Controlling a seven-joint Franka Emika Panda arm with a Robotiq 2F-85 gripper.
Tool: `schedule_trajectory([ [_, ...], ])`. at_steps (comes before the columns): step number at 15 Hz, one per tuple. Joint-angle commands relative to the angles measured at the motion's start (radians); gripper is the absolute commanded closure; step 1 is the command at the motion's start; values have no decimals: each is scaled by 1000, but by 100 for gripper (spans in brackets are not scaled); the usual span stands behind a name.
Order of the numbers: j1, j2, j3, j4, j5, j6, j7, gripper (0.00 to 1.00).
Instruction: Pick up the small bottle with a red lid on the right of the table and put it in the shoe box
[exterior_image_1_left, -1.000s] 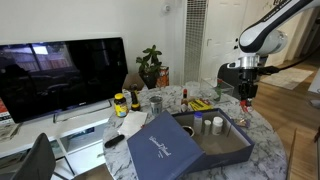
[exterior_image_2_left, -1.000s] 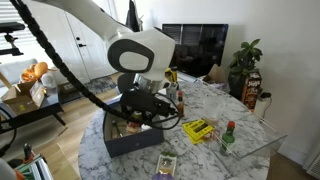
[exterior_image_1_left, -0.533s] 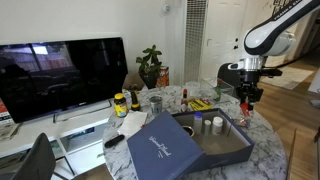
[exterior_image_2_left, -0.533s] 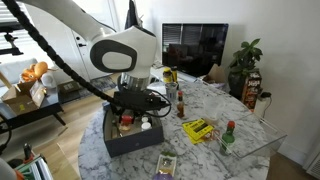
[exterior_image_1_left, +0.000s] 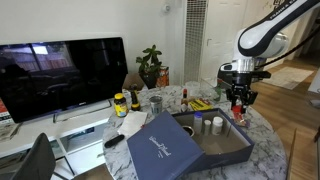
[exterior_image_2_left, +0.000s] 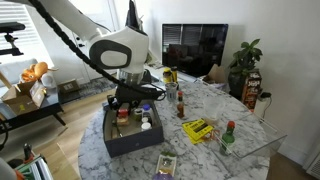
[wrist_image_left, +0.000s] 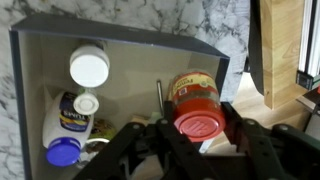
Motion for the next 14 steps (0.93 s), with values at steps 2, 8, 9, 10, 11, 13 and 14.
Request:
schedule_trajectory([
  [2, 82, 89, 42, 0, 105, 142, -226, 76],
  [8, 64, 195, 90, 31, 302, 201, -452, 51],
  [9, 56, 236, 97, 49, 335, 202, -503, 51],
  [10, 50, 271, 100, 67, 349, 203, -530, 51],
  [11, 46, 294, 103, 80, 354, 204, -541, 51],
  [13, 43, 303, 125, 87, 392, 258, -628, 76],
  [14, 35, 316, 142, 94, 420, 277, -678, 76],
])
